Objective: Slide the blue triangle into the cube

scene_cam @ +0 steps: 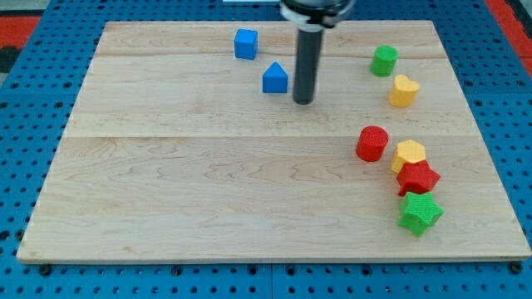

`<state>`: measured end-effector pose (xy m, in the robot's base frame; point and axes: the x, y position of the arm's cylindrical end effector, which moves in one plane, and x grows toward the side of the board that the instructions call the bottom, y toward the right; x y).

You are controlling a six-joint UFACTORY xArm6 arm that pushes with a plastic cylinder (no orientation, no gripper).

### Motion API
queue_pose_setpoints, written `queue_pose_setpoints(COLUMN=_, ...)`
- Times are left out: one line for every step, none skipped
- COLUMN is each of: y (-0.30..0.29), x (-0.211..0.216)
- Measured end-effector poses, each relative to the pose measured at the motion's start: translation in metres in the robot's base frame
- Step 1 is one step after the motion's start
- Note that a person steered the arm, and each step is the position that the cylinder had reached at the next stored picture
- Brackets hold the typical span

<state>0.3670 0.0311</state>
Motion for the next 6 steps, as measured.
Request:
queue_pose_setpoints(y=-0.003, x=-0.044)
queue_pose_setpoints(y=-0.032, x=-0.053)
queue_pose_setpoints(y=-0.052, x=-0.047)
queue_pose_setpoints(y=-0.052, x=-0.047)
queue_pose_setpoints(y=-0.051, x=-0.072)
queue_pose_setpoints(y=-0.041, x=-0.078)
